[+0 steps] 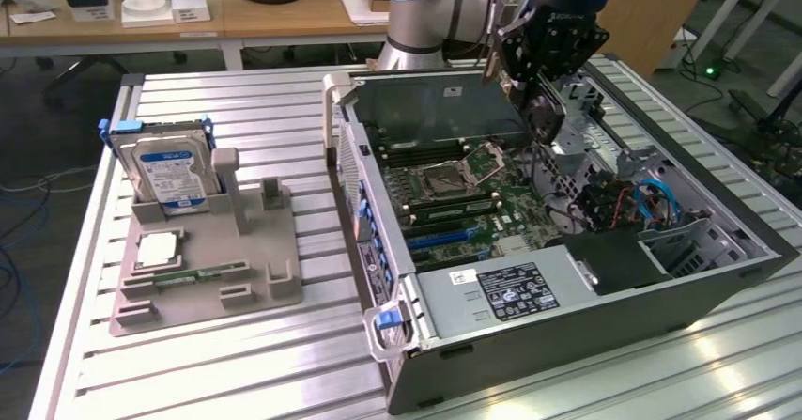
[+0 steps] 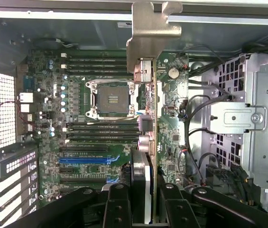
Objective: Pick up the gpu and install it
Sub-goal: 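Insert the gpu into the slot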
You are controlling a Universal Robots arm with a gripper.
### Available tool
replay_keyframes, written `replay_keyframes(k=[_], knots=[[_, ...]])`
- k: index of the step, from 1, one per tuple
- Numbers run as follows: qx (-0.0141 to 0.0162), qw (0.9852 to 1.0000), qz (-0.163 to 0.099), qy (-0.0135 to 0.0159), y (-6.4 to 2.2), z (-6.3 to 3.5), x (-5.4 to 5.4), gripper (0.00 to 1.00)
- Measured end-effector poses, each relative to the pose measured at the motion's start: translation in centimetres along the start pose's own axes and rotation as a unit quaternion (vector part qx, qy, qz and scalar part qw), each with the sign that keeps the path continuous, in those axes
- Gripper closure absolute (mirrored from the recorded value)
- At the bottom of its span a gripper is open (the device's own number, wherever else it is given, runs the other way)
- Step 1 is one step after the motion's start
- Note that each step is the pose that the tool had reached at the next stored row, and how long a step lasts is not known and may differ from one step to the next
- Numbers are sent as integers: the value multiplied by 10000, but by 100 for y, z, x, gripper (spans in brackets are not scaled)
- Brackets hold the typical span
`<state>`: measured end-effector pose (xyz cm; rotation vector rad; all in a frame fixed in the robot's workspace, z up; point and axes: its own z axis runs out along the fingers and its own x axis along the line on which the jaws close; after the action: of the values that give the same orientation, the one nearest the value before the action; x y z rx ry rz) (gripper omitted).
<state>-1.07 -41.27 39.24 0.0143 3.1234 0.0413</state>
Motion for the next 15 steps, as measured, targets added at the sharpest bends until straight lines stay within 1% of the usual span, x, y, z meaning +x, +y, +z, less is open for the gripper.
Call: replay_keyframes(k=[3,7,10,15], knots=[[-2,10000,-97,3,0,0,0,72],[-6,9994,-336,9,0,0,0,72],[-10,9985,-545,14,0,0,0,72],[-15,9963,-860,23,0,0,0,72]])
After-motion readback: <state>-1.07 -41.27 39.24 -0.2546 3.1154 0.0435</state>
